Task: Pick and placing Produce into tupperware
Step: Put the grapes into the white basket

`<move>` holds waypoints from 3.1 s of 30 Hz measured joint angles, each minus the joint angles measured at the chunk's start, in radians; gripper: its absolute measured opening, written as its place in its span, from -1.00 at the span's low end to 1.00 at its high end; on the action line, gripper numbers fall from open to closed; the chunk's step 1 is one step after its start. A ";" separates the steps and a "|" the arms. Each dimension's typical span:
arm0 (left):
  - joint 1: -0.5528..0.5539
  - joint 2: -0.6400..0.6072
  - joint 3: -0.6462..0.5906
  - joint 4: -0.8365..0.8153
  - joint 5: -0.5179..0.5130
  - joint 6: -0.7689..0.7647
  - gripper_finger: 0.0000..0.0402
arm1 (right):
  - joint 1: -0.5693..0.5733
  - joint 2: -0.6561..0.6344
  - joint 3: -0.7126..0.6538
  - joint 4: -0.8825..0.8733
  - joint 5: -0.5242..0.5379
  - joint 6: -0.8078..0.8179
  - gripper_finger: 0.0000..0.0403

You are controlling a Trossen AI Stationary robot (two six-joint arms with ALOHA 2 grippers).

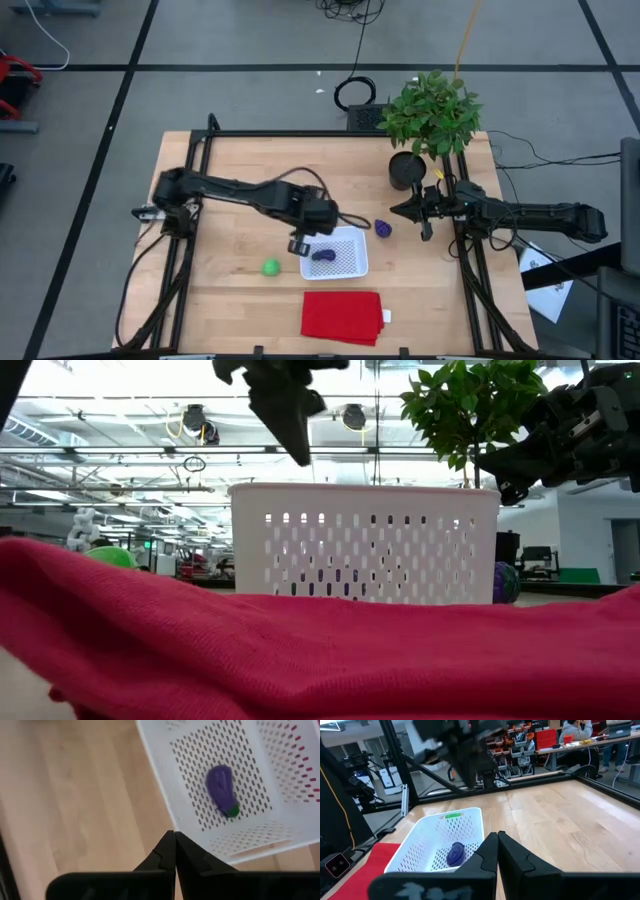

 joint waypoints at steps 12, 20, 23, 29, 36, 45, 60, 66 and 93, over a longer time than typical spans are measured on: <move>0.006 -0.469 -0.533 0.541 0.028 -0.073 -1.00 | 0.000 0.003 0.000 0.012 0.000 0.000 -1.00; 0.029 -0.789 -0.976 0.944 0.079 -0.185 -1.00 | 0.000 0.008 0.000 0.033 0.000 0.026 -1.00; 0.057 -0.852 -1.119 1.099 0.134 -0.198 -1.00 | 0.000 0.009 0.000 0.039 0.001 0.026 -1.00; 0.105 -0.977 -1.317 1.348 0.185 -0.204 -1.00 | 0.000 0.014 0.000 0.033 0.001 0.034 -1.00; 0.119 -1.063 -1.460 1.443 0.171 -0.186 -1.00 | 0.000 0.037 0.000 0.031 0.001 0.048 -1.00; 0.163 -1.123 -1.563 1.515 0.197 -0.174 -1.00 | 0.000 0.047 0.000 0.032 0.006 0.032 -1.00; 0.196 -1.123 -1.586 1.548 0.219 -0.144 -0.99 | 0.000 0.105 0.000 0.032 0.005 0.043 -1.00; 0.196 -1.123 -1.586 1.548 0.213 -0.103 -0.99 | 0.000 0.127 0.015 0.040 0.005 0.101 -1.00; 0.196 -1.123 -1.586 1.569 0.210 -0.114 -0.98 | 0.065 0.353 0.417 -0.473 -0.019 -0.039 -1.00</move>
